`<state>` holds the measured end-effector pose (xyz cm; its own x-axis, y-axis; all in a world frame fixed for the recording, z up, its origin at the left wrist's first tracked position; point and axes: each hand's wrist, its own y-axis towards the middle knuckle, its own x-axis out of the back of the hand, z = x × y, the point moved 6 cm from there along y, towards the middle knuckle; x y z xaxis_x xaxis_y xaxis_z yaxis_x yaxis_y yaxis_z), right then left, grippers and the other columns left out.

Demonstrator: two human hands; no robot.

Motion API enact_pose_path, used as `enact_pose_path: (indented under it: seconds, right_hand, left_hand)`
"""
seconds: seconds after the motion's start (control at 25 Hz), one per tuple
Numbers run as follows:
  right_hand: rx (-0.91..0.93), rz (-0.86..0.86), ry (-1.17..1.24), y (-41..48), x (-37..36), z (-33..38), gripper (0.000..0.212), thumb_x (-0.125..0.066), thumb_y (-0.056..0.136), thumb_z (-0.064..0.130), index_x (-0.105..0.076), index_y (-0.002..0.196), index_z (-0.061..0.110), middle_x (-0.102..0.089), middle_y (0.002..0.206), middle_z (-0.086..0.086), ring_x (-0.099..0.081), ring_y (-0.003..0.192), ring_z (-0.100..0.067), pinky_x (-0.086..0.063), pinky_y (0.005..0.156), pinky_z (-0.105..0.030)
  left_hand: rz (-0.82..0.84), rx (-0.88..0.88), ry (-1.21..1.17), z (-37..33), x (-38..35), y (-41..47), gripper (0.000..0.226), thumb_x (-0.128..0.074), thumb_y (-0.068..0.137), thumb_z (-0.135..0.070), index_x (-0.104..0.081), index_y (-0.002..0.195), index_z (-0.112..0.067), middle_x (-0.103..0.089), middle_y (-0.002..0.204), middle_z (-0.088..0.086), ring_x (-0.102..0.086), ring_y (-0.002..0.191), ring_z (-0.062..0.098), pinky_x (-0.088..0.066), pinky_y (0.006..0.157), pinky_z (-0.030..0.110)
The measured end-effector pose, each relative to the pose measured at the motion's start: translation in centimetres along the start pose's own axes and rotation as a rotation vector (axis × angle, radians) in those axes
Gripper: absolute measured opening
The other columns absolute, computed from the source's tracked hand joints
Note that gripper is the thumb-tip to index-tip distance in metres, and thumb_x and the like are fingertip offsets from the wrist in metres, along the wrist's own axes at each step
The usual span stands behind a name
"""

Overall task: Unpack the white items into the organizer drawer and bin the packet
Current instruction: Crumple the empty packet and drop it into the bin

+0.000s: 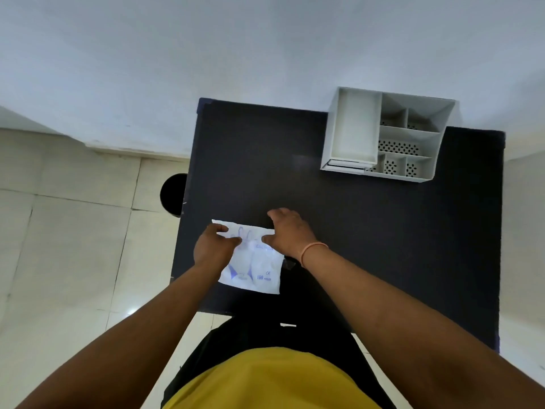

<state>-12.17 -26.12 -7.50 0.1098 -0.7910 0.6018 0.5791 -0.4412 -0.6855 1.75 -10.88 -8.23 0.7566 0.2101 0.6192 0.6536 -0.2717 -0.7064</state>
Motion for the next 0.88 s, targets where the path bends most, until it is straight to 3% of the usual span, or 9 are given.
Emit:
enact_pose_path:
  seconds: [0.12,0.24,0.36,0.44,0.52,0.6,0.68,0.76,0.88]
  right_hand:
    - [0.041,-0.008,-0.260,1.0,-1.7,2.4,0.063,-0.071,0.094,0.042,-0.050,0.147,0.016,-0.054,0.149,-0.013,-0.049,0.138,-0.037,-0.046,0.109,-0.050]
    - [0.029,0.123,-0.257,1.0,-2.3,3.3,0.032,-0.072,0.093,0.032,-0.070,0.121,0.018,-0.071,0.127,-0.010,-0.063,0.122,-0.033,-0.052,0.101,-0.043]
    - [0.012,0.289,0.193,-1.2,-2.3,3.4,0.006,-0.077,0.088,0.028,-0.075,0.086,0.023,-0.075,0.096,-0.003,-0.071,0.095,-0.026,-0.055,0.075,-0.033]
    - [-0.020,0.442,0.667,-4.0,-2.2,3.5,0.012,-0.074,0.090,0.025,-0.078,0.078,0.025,-0.076,0.087,-0.005,-0.073,0.082,-0.023,-0.057,0.065,-0.032]
    - [-0.014,0.568,1.029,-6.4,-1.9,3.6,0.015,-0.068,0.093,0.022,-0.081,0.101,0.018,-0.079,0.101,-0.015,-0.077,0.092,-0.029,-0.065,0.074,-0.039]
    - [0.013,0.618,1.184,-8.2,-1.6,4.0,0.030,-0.068,0.094,0.021,-0.075,0.121,0.010,-0.077,0.114,-0.019,-0.074,0.105,-0.036,-0.063,0.088,-0.047]
    - [0.057,0.566,1.172,-9.5,-0.9,5.1,0.034,-0.069,0.094,0.022,-0.073,0.125,0.008,-0.076,0.116,-0.019,-0.073,0.105,-0.036,-0.062,0.086,-0.048]
    - [0.133,0.392,1.080,-10.2,0.5,6.5,0.028,-0.070,0.095,0.028,-0.074,0.114,0.008,-0.076,0.113,-0.018,-0.074,0.103,-0.035,-0.063,0.084,-0.046]
    - [0.177,0.099,0.996,-10.8,2.7,7.7,0.022,-0.067,0.096,0.035,-0.078,0.105,0.018,-0.078,0.114,-0.009,-0.074,0.111,-0.030,-0.065,0.087,-0.043]
  left_hand:
    - [0.096,-0.015,0.012,2.7,-0.2,-0.1,0.052,-0.084,0.092,-0.037,-0.064,0.135,-0.015,-0.070,0.139,0.015,-0.070,0.118,0.038,-0.059,0.105,0.050]
    - [0.107,-0.078,-0.095,3.9,-0.4,-1.3,0.056,-0.087,0.090,-0.030,-0.063,0.138,-0.014,-0.071,0.137,0.013,-0.070,0.119,0.034,-0.059,0.106,0.051]
    - [0.140,-0.175,-0.201,3.9,-0.1,-3.8,0.069,-0.089,0.088,-0.026,-0.058,0.149,-0.016,-0.065,0.146,0.004,-0.064,0.132,0.026,-0.054,0.113,0.049]
    - [0.226,-0.263,-0.284,2.9,0.4,-6.3,0.077,-0.091,0.086,-0.028,-0.054,0.154,-0.021,-0.062,0.145,-0.007,-0.062,0.130,0.017,-0.053,0.113,0.046]
    - [0.329,-0.298,-0.448,2.1,1.2,-8.7,0.068,-0.091,0.083,-0.029,-0.061,0.144,-0.026,-0.076,0.132,-0.011,-0.075,0.119,0.020,-0.062,0.103,0.041]
    - [0.367,-0.309,-0.546,1.9,2.1,-10.7,0.058,-0.091,0.081,-0.029,-0.068,0.135,-0.026,-0.083,0.119,-0.006,-0.080,0.110,0.026,-0.068,0.092,0.041]
    - [0.312,-0.321,-0.519,2.1,3.4,-12.4,0.051,-0.089,0.086,-0.022,-0.071,0.133,-0.020,-0.082,0.122,0.003,-0.081,0.108,0.026,-0.067,0.093,0.046]
    - [0.194,-0.317,-0.475,2.3,5.3,-13.5,0.042,-0.088,0.088,-0.018,-0.073,0.127,-0.020,-0.081,0.120,0.003,-0.080,0.103,0.022,-0.067,0.091,0.043]
    - [0.066,-0.236,-0.646,3.8,8.9,-13.9,0.027,-0.087,0.089,-0.015,-0.075,0.106,-0.032,-0.083,0.096,-0.008,-0.080,0.082,0.016,-0.066,0.066,0.030]
